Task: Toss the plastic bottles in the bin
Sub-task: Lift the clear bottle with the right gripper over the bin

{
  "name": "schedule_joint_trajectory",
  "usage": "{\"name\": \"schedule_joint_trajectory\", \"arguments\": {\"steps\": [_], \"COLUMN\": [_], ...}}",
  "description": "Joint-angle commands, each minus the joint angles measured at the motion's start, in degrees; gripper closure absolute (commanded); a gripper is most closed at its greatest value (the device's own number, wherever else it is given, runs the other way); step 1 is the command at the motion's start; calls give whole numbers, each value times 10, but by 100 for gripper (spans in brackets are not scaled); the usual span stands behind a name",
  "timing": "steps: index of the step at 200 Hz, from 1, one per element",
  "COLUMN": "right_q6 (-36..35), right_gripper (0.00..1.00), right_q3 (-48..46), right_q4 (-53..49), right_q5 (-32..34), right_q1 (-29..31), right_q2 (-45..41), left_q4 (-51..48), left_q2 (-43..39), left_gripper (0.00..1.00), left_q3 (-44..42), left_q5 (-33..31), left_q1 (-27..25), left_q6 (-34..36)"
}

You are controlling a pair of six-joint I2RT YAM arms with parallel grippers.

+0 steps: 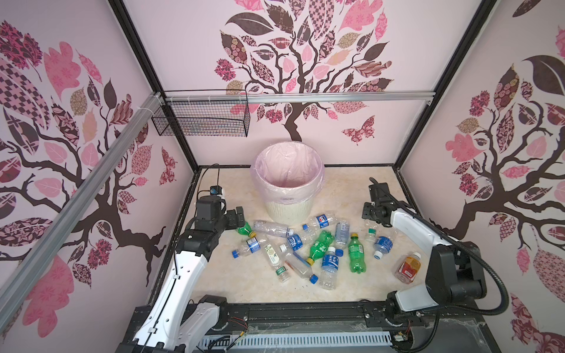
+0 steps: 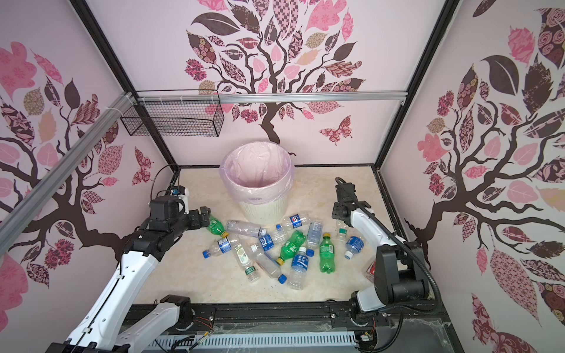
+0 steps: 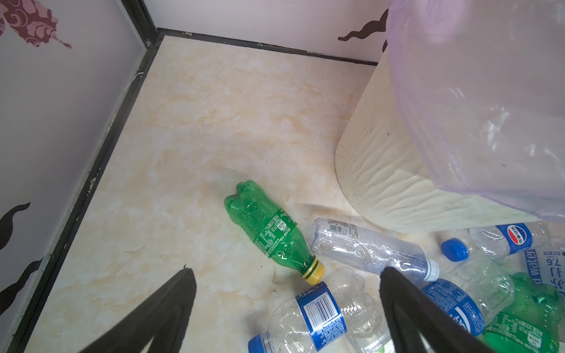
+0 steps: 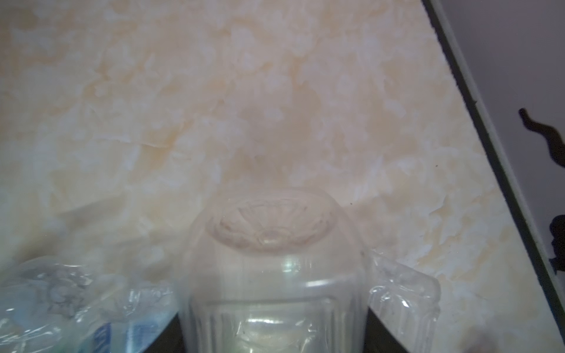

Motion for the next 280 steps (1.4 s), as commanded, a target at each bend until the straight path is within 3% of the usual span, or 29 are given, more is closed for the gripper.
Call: {"name": "schedule_joint_trajectory", "arguments": {"steps": [1, 24, 101, 164, 202, 217, 251, 280], "right_q6": [-11, -24, -40, -39, -1, 2, -20, -54], "right_gripper": [46, 47, 49, 50, 51, 52, 53, 35], "right_q3": [36, 43, 56, 21, 42, 82, 279, 477], "right_q4": [-21, 4, 141, 226, 289, 312, 286, 166], "right_q5": [6, -31, -295, -407, -515, -502, -482, -466], "right_q1": [-2, -2, -1, -2, 1, 28, 100, 153], "right_q2": [-56, -103, -259, -317, -261, -216, -19, 136], "left_q4": [9, 7, 11, 24, 34, 37, 37, 18], "left_q2": [-2, -8, -30, -82, -85, -83, -86, -95], "left_gripper": [2, 2, 2, 2, 2, 2, 2, 2], "left_q3": [-14, -14, -27, -49, -53, -49, -38, -23], "left_q5": [2, 1, 21, 52, 69, 76, 88, 93], "left_q1": [6, 12, 20, 22, 22, 22, 22, 23], "left_q6": [4, 7, 15, 30, 33, 31, 25, 32]}}
